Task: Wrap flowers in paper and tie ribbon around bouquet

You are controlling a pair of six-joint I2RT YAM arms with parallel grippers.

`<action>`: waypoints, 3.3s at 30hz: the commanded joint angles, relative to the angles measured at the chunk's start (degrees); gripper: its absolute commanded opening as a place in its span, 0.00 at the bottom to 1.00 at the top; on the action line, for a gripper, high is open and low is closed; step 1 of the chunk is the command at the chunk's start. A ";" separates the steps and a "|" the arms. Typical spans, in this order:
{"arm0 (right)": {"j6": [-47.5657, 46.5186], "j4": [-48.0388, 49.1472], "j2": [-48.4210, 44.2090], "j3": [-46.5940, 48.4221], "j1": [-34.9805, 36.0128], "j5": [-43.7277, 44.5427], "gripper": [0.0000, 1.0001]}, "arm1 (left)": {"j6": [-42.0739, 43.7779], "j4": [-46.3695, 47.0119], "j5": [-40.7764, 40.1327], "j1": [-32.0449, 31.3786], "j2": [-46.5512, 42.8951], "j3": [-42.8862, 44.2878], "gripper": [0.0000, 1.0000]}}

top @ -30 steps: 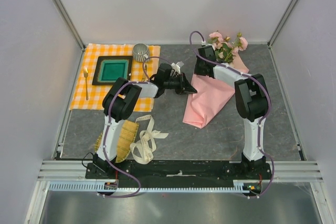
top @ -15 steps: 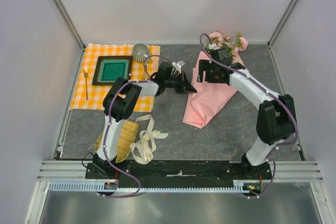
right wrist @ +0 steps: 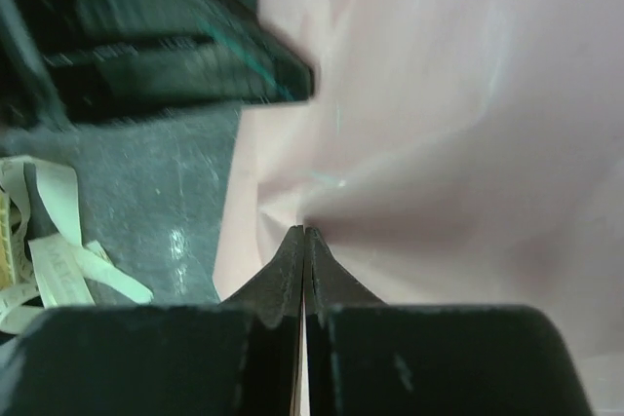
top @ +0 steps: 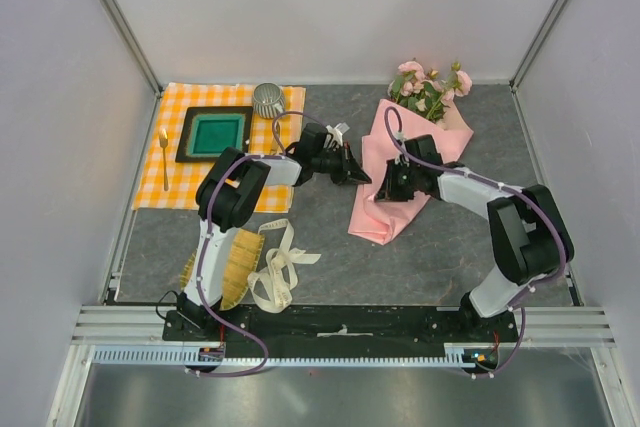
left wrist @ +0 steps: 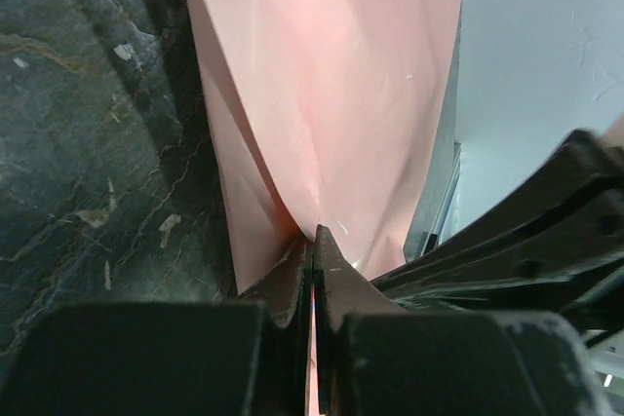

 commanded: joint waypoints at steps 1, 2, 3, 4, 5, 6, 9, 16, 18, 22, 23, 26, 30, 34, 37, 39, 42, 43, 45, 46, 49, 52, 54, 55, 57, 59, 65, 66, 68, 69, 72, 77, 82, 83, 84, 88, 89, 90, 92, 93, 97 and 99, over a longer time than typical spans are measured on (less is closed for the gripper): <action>3.88 9.70 -3.32 -7.13 -0.04 -5.28 0.00 | 1.42 -1.82 -0.55 0.28 -1.85 1.59 0.02; 4.23 10.59 -4.12 -10.11 -0.04 -5.10 0.00 | 1.59 -2.35 -0.64 0.37 -1.50 2.03 0.02; 5.10 11.64 -4.82 -11.53 -0.04 -5.36 0.00 | 1.51 -2.70 -0.55 0.37 -0.80 2.90 0.02; 5.72 13.65 -5.70 -13.02 0.05 -5.80 0.00 | 1.51 -3.49 -0.38 0.37 -0.45 3.26 0.02; 5.90 15.07 -5.88 -15.04 -0.13 -6.24 0.00 | 1.68 -3.84 0.23 0.37 0.08 3.78 0.02; 6.07 15.34 -5.97 -15.41 -0.04 -6.07 0.00 | 1.68 -4.02 0.50 0.37 0.34 4.40 0.02; 5.38 13.42 -7.37 -14.27 -0.13 -5.81 0.00 | 1.86 -4.28 0.42 0.37 0.96 4.58 0.02; 1.86 4.27 -15.54 -14.17 -0.13 -1.68 0.10 | 2.39 -4.90 0.06 0.63 1.05 6.51 0.02; 2.38 5.58 -16.16 -17.60 -0.13 -1.67 0.12 | 2.47 -5.69 0.06 0.63 1.40 7.74 0.02; 4.31 11.54 -15.64 -23.48 0.05 -2.64 0.10 | 2.56 -6.39 -0.02 0.63 2.45 9.41 0.02; 4.49 12.52 -15.12 -25.50 0.05 -2.99 0.07 | 2.65 -6.74 0.06 0.63 2.72 9.94 0.02; 4.41 12.62 -13.88 -25.87 0.05 -3.34 0.00 | 3.26 -8.23 -0.02 0.72 3.95 11.69 0.02; 3.53 7.80 -20.01 -22.45 0.05 -0.98 0.01 | 3.88 -9.29 0.15 0.72 4.56 12.23 0.02; 1.60 0.85 -21.62 -16.91 -0.04 0.52 0.05 | 4.85 -10.61 -0.81 0.81 4.22 11.70 0.02; 1.42 2.50 -20.04 -16.38 -0.13 -0.43 0.10 | 5.29 -10.87 -1.43 1.07 3.86 11.70 0.02; 1.94 4.35 -17.07 -16.81 -0.04 -2.02 0.12 | 5.64 -11.23 -2.13 1.25 3.60 11.87 0.02; 3.61 9.44 -13.20 -18.57 0.75 -4.22 0.12 | 5.46 -11.58 -2.13 1.43 4.39 12.40 0.02; 3.88 11.19 -12.39 -19.01 0.92 -4.40 0.12 | 5.20 -11.67 -2.05 1.43 4.65 12.58 0.02; 4.32 12.78 -11.16 -21.03 1.01 -4.14 0.10 | 5.20 -11.93 -1.87 1.43 5.61 13.01 0.02; 4.41 12.88 -11.16 -21.82 1.01 -4.05 0.08 | 5.29 -12.02 -1.78 1.43 5.79 13.19 0.02; 4.50 14.38 -11.51 -24.37 0.93 -3.78 0.07 | 6.68 -13.68 -2.31 1.43 6.76 14.59 0.02; 4.41 14.55 -11.51 -25.78 1.01 -3.34 0.06 | 7.31 -14.66 -3.01 1.60 7.20 15.65 0.02; 4.49 14.90 -10.90 -26.31 1.01 -3.08 0.07 | 7.48 -14.92 -3.45 1.78 7.29 16.00 0.02; 4.41 14.82 -10.72 -26.31 0.93 -2.99 0.06 | 8.01 -15.27 -3.63 1.78 7.20 16.18 0.02; 4.41 14.47 -10.19 -26.13 1.01 -2.90 0.07 | 8.89 -16.06 -4.24 1.78 6.94 16.88 0.02; 4.41 14.03 -10.10 -25.96 1.01 -2.55 0.06 | 11.25 -18.59 -5.20 1.78 6.59 18.19 0.02; 3.79 11.65 -10.19 -24.99 0.93 -1.50 0.06 | 15.04 -24.15 -7.31 1.60 -3.13 16.29 0.45; 3.44 11.13 -9.93 -24.82 1.01 -1.50 0.07 | 15.39 -23.80 -8.02 1.51 -5.00 15.05 0.65; 3.09 10.95 -9.49 -24.46 1.01 -1.41 0.06 | 16.36 -23.80 -11.25 1.43 -8.60 11.98 0.75; 2.91 10.86 -9.23 -24.38 1.01 -1.50 0.06 | 16.62 -23.80 -12.41 1.34 -11.14 11.09 0.87; 2.65 10.77 -8.87 -24.11 0.93 -1.76 0.06 | 18.29 -24.76 -15.14 0.64 -12.40 9.42 0.92; 2.21 10.42 -9.57 -23.85 1.01 -1.94 0.06 | 21.54 -26.78 -10.84 0.28 -2.40 13.10 0.94; 1.86 10.07 -10.01 -23.85 1.01 -2.20 0.06 | 21.72 -27.23 -8.46 0.37 2.45 16.53 0.93; 1.86 9.98 -10.01 -23.85 1.01 -2.29 0.06 | 21.20 -26.70 -8.55 0.37 2.89 16.45 0.92; 1.77 9.98 -10.01 -23.93 1.01 -2.29 0.06 | 20.76 -26.00 -7.24 0.37 4.03 16.88 0.91; 1.77 9.98 -10.28 -23.93 0.93 -2.20 0.06 | 17.34 -22.05 -3.55 0.46 5.36 14.96 0.67; 1.94 10.07 -10.54 -24.11 1.01 -2.03 0.05 | 15.76 -20.73 -2.76 0.46 5.27 13.91 0.62; 2.03 10.07 -11.15 -24.11 1.01 -1.85 0.06 | 15.05 -20.02 -2.40 0.63 5.18 12.24 0.56; 1.95 10.16 -11.42 -24.02 0.93 -1.76 0.06 | 13.03 -18.96 -1.44 0.63 4.92 11.00 0.45; 1.95 9.98 -11.51 -23.94 0.93 -1.76 0.06 | 12.41 -17.40 -1.95 0.55 4.83 9.43 0.37; 1.42 8.75 -12.82 -23.41 -2.57 -3.07 0.08 | 5.49 -7.82 -3.01 0.55 2.46 2.40 0.06; 1.77 8.40 -14.92 -23.23 -5.12 -4.57 0.12 | 1.97 0.08 -3.54 0.20 1.14 -2.59 0.02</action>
